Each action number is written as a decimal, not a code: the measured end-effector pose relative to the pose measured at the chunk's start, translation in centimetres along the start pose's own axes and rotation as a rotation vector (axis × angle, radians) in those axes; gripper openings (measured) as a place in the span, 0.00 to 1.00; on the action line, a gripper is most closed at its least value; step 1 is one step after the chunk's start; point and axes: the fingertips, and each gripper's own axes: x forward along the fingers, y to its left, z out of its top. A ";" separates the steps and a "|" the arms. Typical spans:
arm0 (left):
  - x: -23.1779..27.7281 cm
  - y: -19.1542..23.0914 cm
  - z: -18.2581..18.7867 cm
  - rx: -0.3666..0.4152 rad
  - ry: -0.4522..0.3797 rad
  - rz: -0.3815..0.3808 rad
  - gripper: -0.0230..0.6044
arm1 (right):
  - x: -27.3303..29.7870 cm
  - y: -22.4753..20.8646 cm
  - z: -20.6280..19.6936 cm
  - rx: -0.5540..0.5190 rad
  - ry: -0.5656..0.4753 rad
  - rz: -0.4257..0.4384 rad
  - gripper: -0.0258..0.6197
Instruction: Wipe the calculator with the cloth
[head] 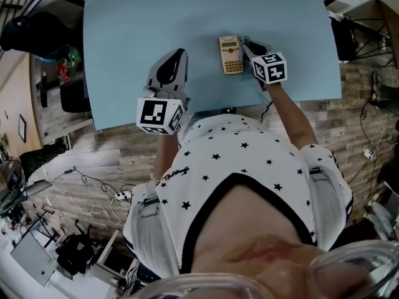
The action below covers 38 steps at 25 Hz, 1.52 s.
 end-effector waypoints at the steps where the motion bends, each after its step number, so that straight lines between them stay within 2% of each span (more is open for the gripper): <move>1: -0.1 0.1 0.0 0.000 0.000 0.002 0.09 | -0.1 0.3 0.6 0.002 -0.016 0.007 0.11; 7: -0.3 -0.1 -0.1 0.000 -0.005 0.002 0.09 | -0.1 4.5 1.9 0.003 -0.051 0.120 0.11; 12: -1.0 -0.1 -0.1 0.002 -0.005 0.012 0.09 | 0.1 8.3 0.2 -0.033 -0.008 0.195 0.11; 17: -1.5 0.0 -0.4 -0.002 0.001 0.021 0.09 | 0.4 10.4 -1.5 -0.046 0.021 0.231 0.11; 27: -2.1 -0.2 -0.5 0.001 -0.001 0.019 0.09 | 0.5 10.2 -2.0 -0.078 0.029 0.204 0.11; 38: -1.8 -1.2 -0.6 0.005 0.002 -0.015 0.09 | -0.9 6.6 -2.4 -0.042 0.017 0.112 0.11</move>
